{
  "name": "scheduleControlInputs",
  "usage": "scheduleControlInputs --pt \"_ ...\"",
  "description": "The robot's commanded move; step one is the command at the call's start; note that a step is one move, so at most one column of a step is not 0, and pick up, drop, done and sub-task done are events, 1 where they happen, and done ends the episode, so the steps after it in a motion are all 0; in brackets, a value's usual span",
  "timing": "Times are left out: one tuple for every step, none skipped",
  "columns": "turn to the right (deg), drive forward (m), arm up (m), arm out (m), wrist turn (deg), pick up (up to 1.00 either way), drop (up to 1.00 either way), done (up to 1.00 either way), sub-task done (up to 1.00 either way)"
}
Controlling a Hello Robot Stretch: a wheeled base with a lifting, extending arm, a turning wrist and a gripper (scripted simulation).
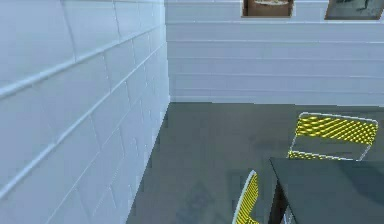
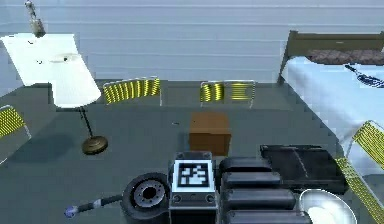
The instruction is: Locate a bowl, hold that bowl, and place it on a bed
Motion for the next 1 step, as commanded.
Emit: scheduleControlInputs --pt "0.0 0.45 0.0 0.0 0.0 0.0 0.0 0.0 0.0"
